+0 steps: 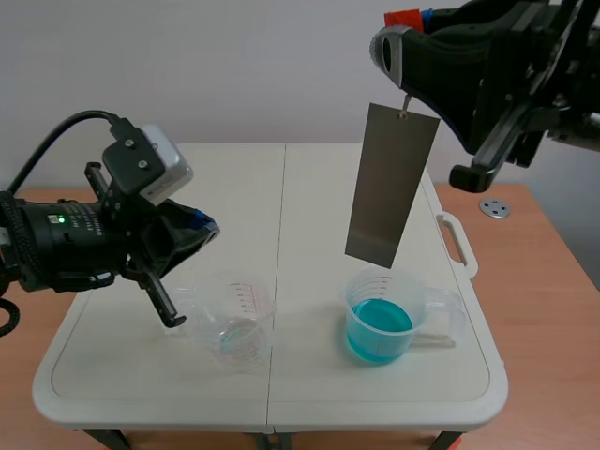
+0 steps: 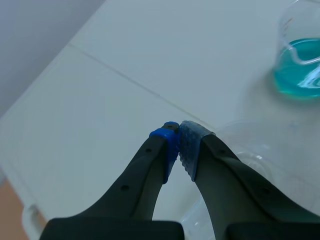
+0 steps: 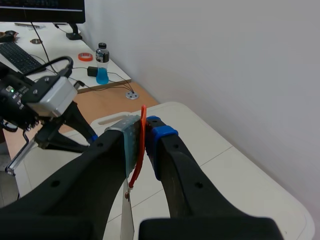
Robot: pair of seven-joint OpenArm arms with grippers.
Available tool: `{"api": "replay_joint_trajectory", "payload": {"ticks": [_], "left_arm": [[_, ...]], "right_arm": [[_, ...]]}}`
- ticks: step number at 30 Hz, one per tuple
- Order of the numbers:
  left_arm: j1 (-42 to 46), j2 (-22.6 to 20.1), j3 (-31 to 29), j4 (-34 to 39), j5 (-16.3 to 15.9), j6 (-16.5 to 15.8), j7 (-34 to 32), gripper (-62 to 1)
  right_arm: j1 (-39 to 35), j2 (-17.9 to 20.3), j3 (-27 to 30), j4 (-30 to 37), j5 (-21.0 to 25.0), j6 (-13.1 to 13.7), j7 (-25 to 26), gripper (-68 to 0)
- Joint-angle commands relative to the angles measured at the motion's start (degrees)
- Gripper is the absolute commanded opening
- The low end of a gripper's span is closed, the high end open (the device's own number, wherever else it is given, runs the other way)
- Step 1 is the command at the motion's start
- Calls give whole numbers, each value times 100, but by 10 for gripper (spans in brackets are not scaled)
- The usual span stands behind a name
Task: Hold the metal plate by the orange handle, dip it into the blue solution, take it out and point at it, then put the plate back in the beaker on the left.
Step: 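Raise the plate and point at it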
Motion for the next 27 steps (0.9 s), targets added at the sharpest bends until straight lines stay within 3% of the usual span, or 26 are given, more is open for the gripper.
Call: {"api": "replay_joint_trajectory", "payload": {"ticks": [1,11,27], "left_arm": [[-105,90,72,-7,-72,-153,-57,-579],[-601,452,651,-256,-74,-684,-61,-579],[-979,807,857,-791,-70,-697,-85,-579]], "right_arm": [[55,42,48,63,66,42,81,-664],[55,42,48,63,68,42,81,-664],[55,42,48,63,68,42,81,-664]]}}
